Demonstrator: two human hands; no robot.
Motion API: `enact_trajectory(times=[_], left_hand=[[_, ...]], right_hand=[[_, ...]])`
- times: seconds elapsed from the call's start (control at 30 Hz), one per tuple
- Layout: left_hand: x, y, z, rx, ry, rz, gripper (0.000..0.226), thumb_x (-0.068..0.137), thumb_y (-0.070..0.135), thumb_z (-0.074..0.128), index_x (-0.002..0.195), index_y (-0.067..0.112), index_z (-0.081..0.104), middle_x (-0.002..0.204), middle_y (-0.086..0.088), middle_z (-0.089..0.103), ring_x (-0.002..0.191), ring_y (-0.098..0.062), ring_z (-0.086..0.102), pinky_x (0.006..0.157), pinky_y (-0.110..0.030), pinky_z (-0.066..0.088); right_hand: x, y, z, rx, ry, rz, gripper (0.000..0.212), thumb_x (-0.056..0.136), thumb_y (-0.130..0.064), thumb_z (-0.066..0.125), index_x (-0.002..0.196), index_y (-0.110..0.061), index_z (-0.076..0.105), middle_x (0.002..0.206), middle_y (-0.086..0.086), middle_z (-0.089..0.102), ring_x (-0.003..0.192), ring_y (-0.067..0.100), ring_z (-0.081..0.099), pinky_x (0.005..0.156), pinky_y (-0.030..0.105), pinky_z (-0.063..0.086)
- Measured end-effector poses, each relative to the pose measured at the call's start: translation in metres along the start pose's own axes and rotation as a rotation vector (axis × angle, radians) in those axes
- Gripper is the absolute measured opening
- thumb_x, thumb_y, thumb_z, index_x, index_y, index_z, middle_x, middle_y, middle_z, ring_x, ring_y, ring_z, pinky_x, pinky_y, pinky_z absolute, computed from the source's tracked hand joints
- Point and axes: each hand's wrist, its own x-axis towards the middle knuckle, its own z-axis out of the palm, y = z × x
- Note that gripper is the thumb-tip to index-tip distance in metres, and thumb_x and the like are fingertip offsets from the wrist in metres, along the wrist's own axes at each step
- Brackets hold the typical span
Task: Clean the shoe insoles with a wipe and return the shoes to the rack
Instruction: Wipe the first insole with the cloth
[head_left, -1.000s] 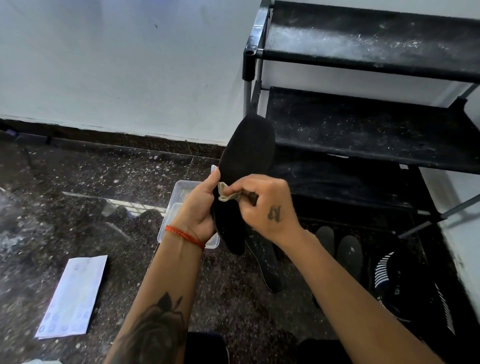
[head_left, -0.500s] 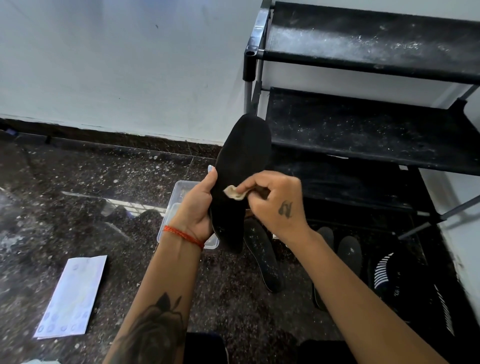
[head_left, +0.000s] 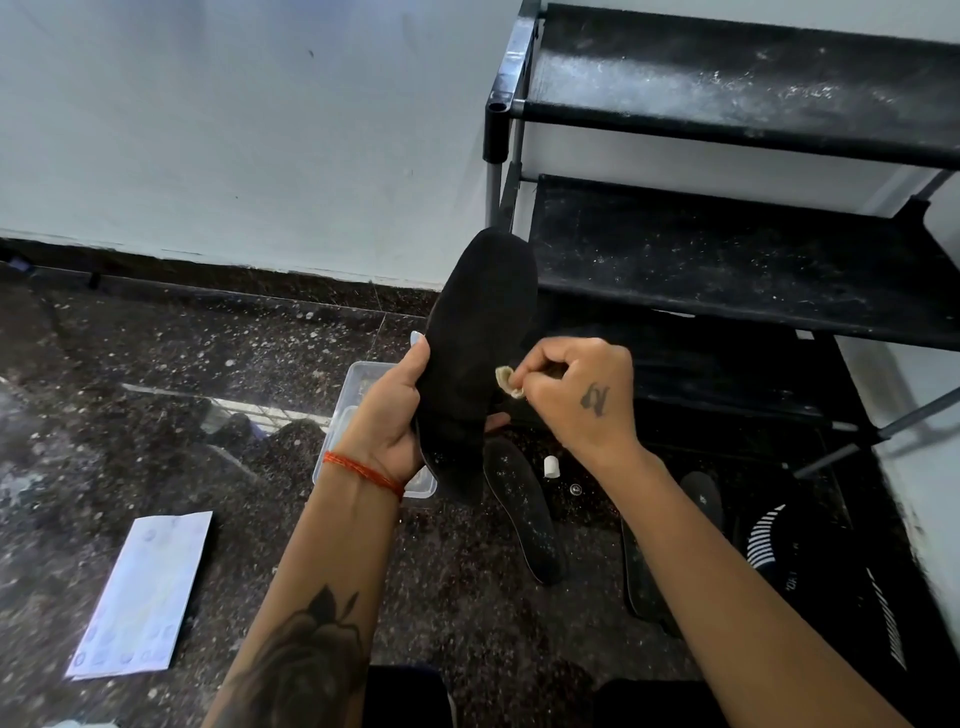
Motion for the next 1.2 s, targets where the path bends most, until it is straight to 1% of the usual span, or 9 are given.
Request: enact_trajectory(times=[0.13,0.27,0.47,0.67,0.77,0.87,1.03,1.13,1.2], left_hand=[[0.0,-0.001,0.003,-0.024,0.005,-0.031,0.053,0.1,0.044,0.029,0.103,0.004,0.064,0.09,-0.015,0.073,0.075,-0.024,0.072,0.063,-0.039,0.06],[0.003,-0.003,0.0,-0.012,0.044,-0.005,0.051,0.101,0.041,0.031,0.102,0.002,0.063,0.092,-0.013,0.073,0.079,-0.019,0.072,0.075,-0.03,0.057],[0.002,-0.003,-0.002,0.04,0.059,-0.017,0.053,0.1,0.045,0.029,0.107,0.005,0.063,0.099,-0.013,0.072,0.081,-0.022,0.071,0.072,-0.035,0.059],[-0.001,0.0,0.003,0.003,0.009,-0.013,0.053,0.101,0.044,0.025,0.111,0.007,0.061,0.087,-0.013,0.074,0.072,-0.024,0.072,0.059,-0.043,0.06],[0.001,-0.002,0.002,-0.022,0.037,-0.014,0.052,0.102,0.042,0.028,0.102,0.002,0.063,0.086,-0.014,0.073,0.072,-0.021,0.072,0.06,-0.033,0.06],[0.004,-0.003,-0.002,-0.021,0.047,0.001,0.053,0.102,0.042,0.028,0.103,0.003,0.063,0.095,-0.013,0.072,0.079,-0.019,0.072,0.072,-0.03,0.057],[0.005,-0.003,-0.004,0.029,0.056,-0.023,0.054,0.1,0.047,0.028,0.109,0.005,0.062,0.097,-0.014,0.072,0.08,-0.023,0.072,0.072,-0.037,0.058],[0.004,-0.001,-0.003,-0.007,0.025,-0.02,0.053,0.1,0.048,0.027,0.109,0.01,0.063,0.1,-0.014,0.072,0.083,-0.027,0.072,0.079,-0.053,0.052],[0.003,0.0,-0.003,-0.024,0.018,-0.019,0.053,0.1,0.048,0.026,0.108,0.011,0.063,0.098,-0.013,0.073,0.083,-0.026,0.072,0.076,-0.058,0.052]], right_hand=[[-0.009,-0.013,0.016,0.091,-0.065,-0.167,0.024,0.067,0.002,0.059,0.071,-0.016,0.075,0.069,-0.009,0.07,0.065,0.002,0.062,0.059,0.011,0.045],[-0.016,-0.012,0.027,-0.064,-0.258,-0.366,0.027,0.066,-0.002,0.052,0.078,-0.011,0.074,0.08,0.0,0.073,0.073,0.016,0.065,0.072,0.025,0.05],[-0.01,0.0,0.015,-0.296,-0.32,-0.265,0.021,0.071,-0.006,0.057,0.079,-0.01,0.076,0.081,0.005,0.072,0.082,0.024,0.061,0.073,0.034,0.051],[-0.005,-0.001,0.008,-0.082,0.07,-0.171,0.018,0.067,-0.002,0.061,0.06,-0.015,0.072,0.063,-0.006,0.068,0.062,0.008,0.06,0.061,0.022,0.05],[-0.014,-0.011,0.022,-0.043,-0.072,-0.318,0.019,0.065,0.002,0.059,0.066,-0.013,0.072,0.069,-0.004,0.07,0.065,0.01,0.061,0.067,0.018,0.045],[-0.018,-0.009,0.027,-0.097,-0.23,-0.348,0.018,0.065,-0.002,0.053,0.069,-0.011,0.069,0.071,-0.001,0.068,0.068,0.017,0.06,0.066,0.028,0.049],[-0.011,-0.001,0.014,-0.225,-0.25,-0.138,0.017,0.074,-0.003,0.057,0.075,-0.011,0.072,0.079,0.001,0.068,0.078,0.017,0.061,0.071,0.029,0.05],[-0.004,-0.005,0.002,0.051,-0.113,0.172,0.012,0.078,-0.009,0.065,0.07,-0.015,0.072,0.07,-0.009,0.067,0.067,0.001,0.06,0.064,0.012,0.048],[0.003,-0.007,-0.004,0.4,-0.105,0.452,0.013,0.077,-0.006,0.064,0.07,-0.014,0.07,0.066,-0.008,0.065,0.062,0.0,0.059,0.057,0.012,0.046]])
